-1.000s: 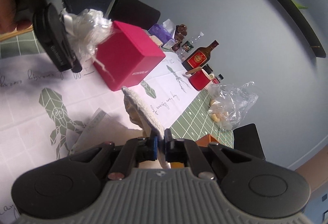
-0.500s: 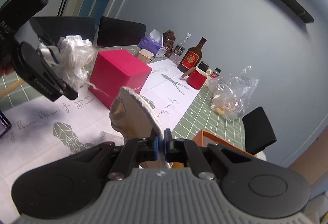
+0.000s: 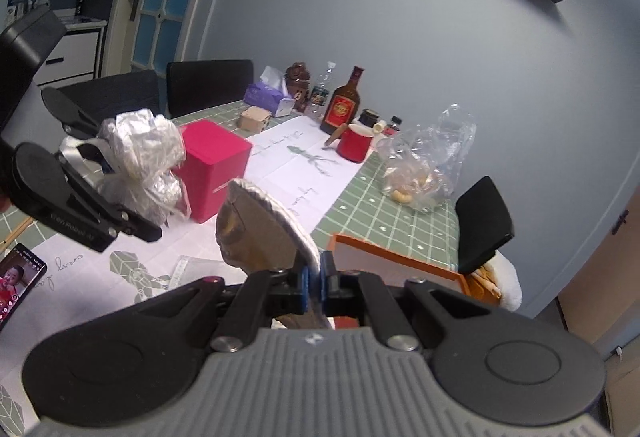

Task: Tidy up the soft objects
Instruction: 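Carry the organza bag and cream pad over the orange box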

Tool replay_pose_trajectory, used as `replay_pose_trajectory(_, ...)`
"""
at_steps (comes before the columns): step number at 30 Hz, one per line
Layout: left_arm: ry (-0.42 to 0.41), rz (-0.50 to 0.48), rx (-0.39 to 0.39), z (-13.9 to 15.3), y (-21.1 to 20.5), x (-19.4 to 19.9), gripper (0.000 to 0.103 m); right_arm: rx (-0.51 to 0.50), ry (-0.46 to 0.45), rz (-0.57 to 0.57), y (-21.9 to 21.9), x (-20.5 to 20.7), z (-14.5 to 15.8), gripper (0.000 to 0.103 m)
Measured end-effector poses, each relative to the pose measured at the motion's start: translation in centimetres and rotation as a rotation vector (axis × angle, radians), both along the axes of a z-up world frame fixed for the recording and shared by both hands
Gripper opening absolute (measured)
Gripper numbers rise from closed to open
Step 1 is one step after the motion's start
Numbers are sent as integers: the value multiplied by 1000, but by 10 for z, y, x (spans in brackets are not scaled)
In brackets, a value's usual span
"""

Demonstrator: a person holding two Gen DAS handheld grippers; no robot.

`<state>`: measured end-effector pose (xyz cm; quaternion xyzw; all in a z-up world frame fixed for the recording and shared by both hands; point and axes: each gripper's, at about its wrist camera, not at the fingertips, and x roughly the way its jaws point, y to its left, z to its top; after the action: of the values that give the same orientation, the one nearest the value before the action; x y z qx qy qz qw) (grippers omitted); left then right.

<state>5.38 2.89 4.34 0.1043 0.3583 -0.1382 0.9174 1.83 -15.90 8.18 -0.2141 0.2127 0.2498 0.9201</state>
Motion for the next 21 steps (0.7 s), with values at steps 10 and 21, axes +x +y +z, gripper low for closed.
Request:
replay_pose_trajectory(10,-68,-112,-17,33,-73,18,58,-12,-77,-65,-60,-6,40,2)
replay_pose_trajectory(21,-64,-219,-32,28,-149,35,58,-61,-98,-149,-116,12,41,2)
